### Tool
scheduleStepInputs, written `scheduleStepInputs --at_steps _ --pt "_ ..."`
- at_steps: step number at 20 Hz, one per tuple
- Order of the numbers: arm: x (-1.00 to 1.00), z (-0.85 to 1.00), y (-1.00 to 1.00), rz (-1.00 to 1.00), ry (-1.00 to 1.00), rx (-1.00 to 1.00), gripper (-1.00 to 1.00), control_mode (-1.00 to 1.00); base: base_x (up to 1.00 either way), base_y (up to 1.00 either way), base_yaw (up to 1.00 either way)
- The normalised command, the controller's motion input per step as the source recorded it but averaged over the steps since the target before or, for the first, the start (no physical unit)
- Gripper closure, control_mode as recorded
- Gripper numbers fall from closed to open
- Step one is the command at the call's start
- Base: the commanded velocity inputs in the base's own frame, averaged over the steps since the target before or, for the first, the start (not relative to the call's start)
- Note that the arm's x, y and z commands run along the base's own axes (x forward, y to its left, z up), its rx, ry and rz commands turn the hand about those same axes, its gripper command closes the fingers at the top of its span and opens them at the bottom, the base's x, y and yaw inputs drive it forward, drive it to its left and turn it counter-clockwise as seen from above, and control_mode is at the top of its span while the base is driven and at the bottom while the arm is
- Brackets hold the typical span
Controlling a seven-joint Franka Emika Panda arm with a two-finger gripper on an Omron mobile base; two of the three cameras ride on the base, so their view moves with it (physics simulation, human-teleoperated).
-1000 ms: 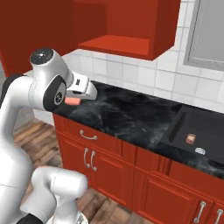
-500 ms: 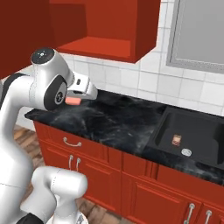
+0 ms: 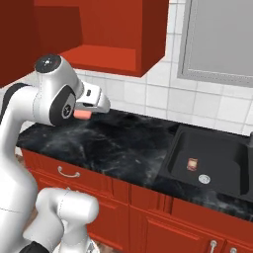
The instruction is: Pick up the bar soap and bar soap from the sink, and place them back in the cabinet, and close the cabinet door.
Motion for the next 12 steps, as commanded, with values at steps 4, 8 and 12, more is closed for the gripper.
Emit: scheduleStepInputs --at_steps 4,8,12 --pt "0.0 0.0 0.0 0.0 0.0 0.0 1.0 1.0 0.53 0.15 -0.16" --pt "0.0 0.0 0.0 0.0 0.0 0.0 1.0 1.0 0.39 0.22 -0.14" --pt "0.0 0.0 0.0 0.0 0.0 0.0 1.0 1.0 0.27 0.26 -0.1"
